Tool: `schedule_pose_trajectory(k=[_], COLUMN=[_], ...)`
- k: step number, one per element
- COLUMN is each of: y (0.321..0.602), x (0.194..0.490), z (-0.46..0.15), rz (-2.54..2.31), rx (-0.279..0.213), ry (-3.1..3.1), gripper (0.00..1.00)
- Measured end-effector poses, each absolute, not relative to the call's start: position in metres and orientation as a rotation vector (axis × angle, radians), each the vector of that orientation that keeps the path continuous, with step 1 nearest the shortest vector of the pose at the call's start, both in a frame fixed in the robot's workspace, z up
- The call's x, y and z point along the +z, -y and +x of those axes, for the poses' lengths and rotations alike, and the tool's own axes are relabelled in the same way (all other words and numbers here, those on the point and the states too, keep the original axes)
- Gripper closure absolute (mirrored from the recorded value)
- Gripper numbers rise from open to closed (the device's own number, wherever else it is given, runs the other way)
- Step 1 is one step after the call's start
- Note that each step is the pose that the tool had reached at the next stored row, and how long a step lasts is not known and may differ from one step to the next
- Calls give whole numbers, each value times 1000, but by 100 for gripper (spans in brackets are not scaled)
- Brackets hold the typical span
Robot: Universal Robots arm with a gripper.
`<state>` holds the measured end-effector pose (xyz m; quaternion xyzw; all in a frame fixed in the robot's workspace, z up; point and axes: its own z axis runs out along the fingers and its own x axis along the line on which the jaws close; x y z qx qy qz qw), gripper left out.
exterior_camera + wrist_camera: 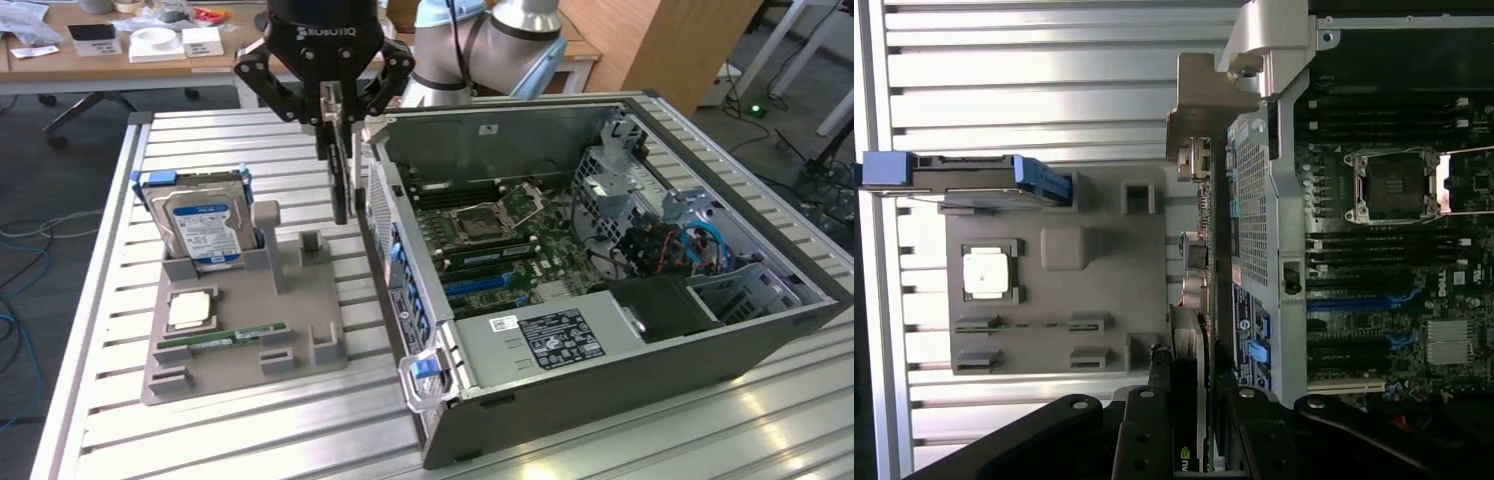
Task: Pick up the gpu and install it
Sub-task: 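Pick up the gpu and move the gpu toward the slot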
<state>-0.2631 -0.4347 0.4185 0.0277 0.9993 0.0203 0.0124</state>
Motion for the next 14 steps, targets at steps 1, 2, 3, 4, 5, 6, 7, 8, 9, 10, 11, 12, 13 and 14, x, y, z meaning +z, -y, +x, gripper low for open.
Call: schedule_pose_trajectory(k=[1, 2, 3, 4, 5, 6, 7, 8, 9, 10, 11, 12, 13, 14], y=[435, 435, 435, 435, 435, 435, 435, 435, 435, 435, 435, 435, 435, 435], x=[418, 418, 418, 418, 418, 418, 418, 418, 418, 418, 418, 418, 418, 418], z=[-261, -258, -256, -254, -252, -250, -249, -247, -245, -244, -242, -241, -240, -239], rz=[86, 86, 86, 86, 87, 87, 87, 87, 87, 87, 87, 86, 86, 86], rx=[63, 64, 64, 63, 63, 63, 63, 63, 63, 64, 63, 63, 63, 63], ry=[-3115, -3115, -3115, -3115, -3115, -3115, -3115, -3115, -3115, -3115, -3115, -3115, -3115, -3115], gripper=[74, 74, 74, 74, 74, 74, 74, 74, 74, 74, 74, 74, 74, 74])
